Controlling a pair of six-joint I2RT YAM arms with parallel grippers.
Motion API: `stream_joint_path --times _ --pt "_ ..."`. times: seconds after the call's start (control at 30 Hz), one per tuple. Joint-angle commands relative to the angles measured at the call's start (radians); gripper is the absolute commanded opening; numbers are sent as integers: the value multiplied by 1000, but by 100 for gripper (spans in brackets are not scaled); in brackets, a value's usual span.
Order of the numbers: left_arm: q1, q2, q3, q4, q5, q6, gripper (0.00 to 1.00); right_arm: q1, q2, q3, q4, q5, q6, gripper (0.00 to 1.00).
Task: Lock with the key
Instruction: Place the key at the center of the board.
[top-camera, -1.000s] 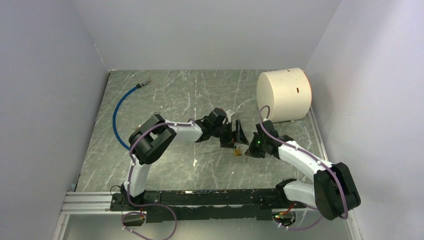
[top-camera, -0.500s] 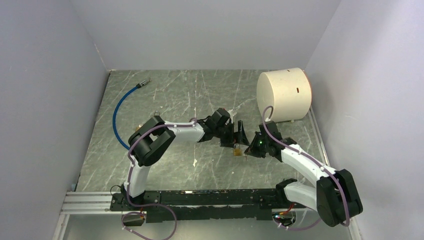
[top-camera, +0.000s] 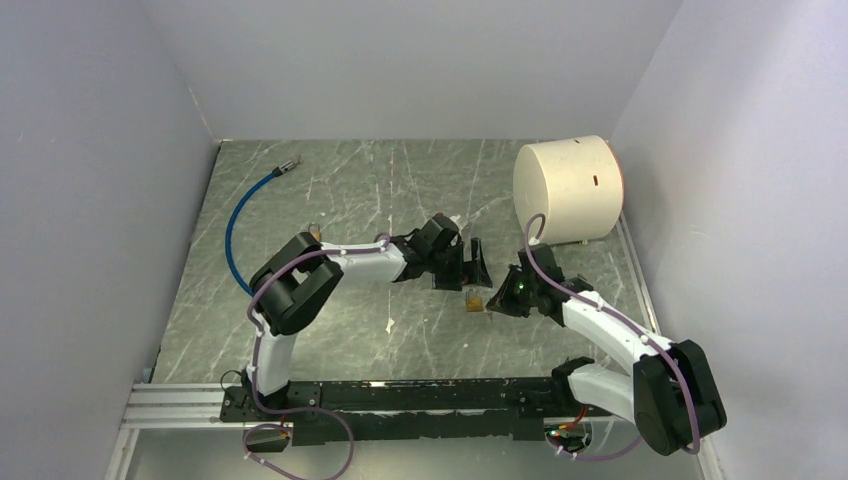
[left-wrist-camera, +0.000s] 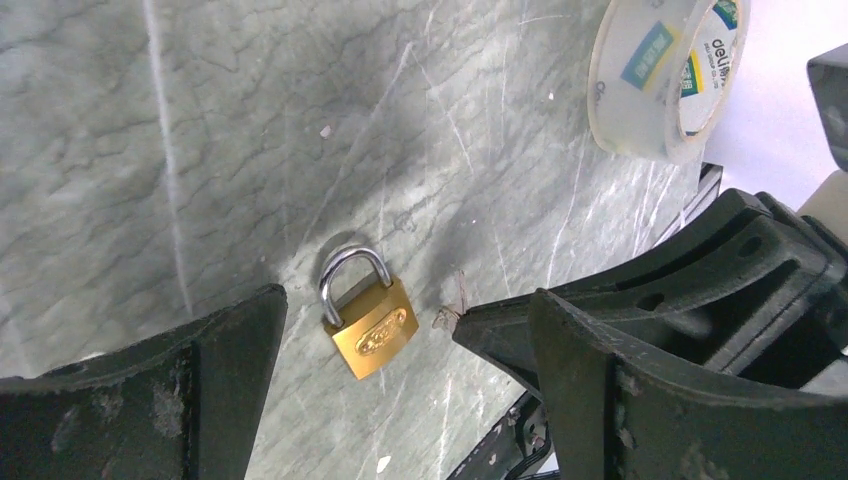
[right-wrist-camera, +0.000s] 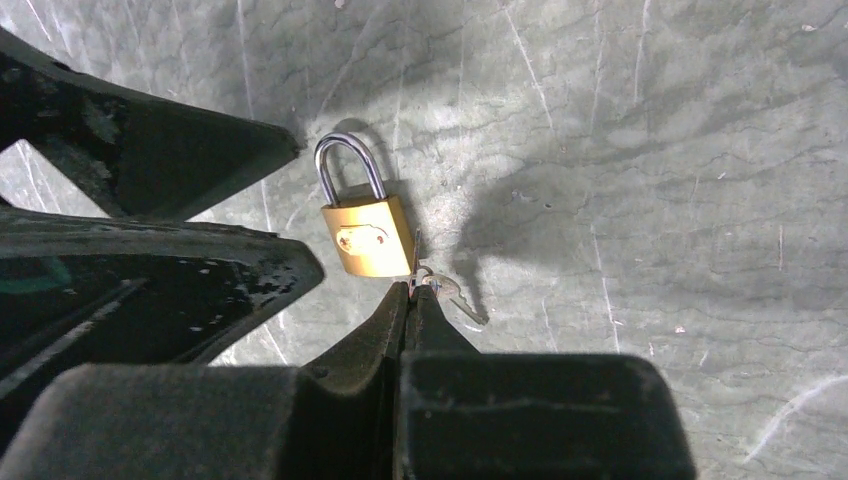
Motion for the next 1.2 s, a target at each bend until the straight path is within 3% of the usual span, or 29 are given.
stream_joint_path --times 0.0,0.2,0.53,0.83,1.0,1.17 --pt "6 -96 5 -42 -81 31 94 -4 0 -6 50 -19 7 0" --pt "32 -187 -47 -36 -112 47 94 -7 52 21 60 -18 -11 0" --pt "92 -466 -205 -127 -207 145 94 -11 186 113 63 -24 -71 3" --pt "251 -730 -363 -253 -210 178 94 -11 153 164 -25 33 -104 39" --pt "349 -836 -417 -325 -219 202 94 -11 83 174 -53 12 -98 46" --pt "468 -843 -423 -407 -176 246 94 -11 2 148 -50 -44 -65 57"
